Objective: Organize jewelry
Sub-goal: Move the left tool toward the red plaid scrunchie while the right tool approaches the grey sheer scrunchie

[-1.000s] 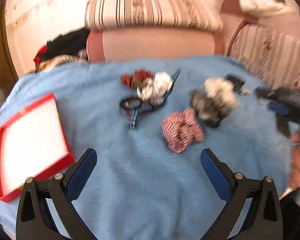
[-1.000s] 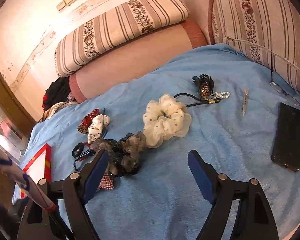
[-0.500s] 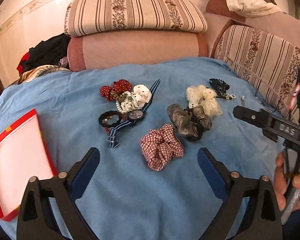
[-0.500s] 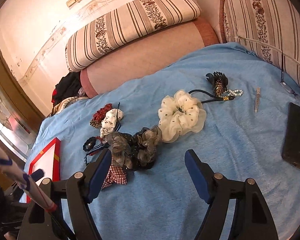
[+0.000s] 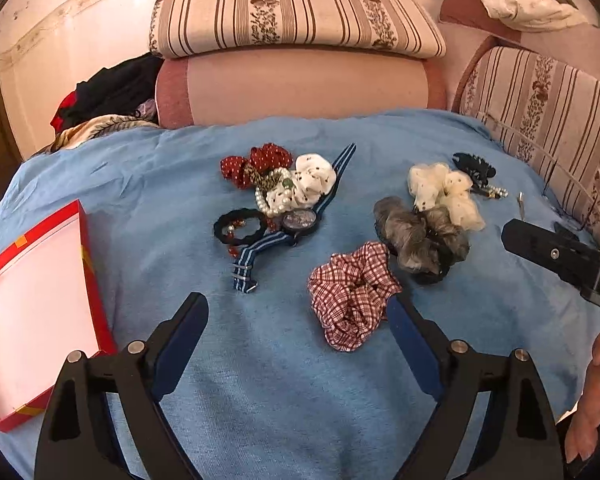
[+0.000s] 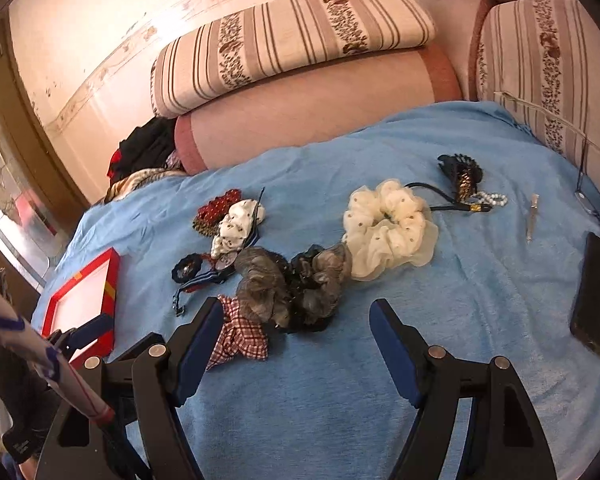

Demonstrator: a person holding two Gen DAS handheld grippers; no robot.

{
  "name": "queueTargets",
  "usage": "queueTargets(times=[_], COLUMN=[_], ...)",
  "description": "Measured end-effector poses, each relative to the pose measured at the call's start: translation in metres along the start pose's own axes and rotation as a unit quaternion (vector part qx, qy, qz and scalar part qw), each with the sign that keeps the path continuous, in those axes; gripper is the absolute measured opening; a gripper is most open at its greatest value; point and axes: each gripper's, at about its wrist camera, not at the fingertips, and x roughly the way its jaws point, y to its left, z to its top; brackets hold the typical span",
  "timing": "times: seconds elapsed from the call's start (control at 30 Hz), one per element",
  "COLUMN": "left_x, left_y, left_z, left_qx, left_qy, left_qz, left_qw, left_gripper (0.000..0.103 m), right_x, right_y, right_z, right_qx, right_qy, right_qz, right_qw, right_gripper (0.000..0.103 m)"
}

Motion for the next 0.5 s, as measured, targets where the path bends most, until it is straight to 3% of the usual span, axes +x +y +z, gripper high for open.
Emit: queueTargets(times=[0.5], left_x=[0.031], left_y=[-0.006], left_z=[-0.007], left_qx=[0.015], left_qy=[0.026], left_qz=[0.017], left_qw=[0.9994], left_gripper=[0.09], right_x=[0.027], right_y=[-0.007], right_z=[-0.003], right_qx=[0.021], right_qy=[0.031], right_qz=[-0.008], right_qw=[0.999], right_gripper=[0.08])
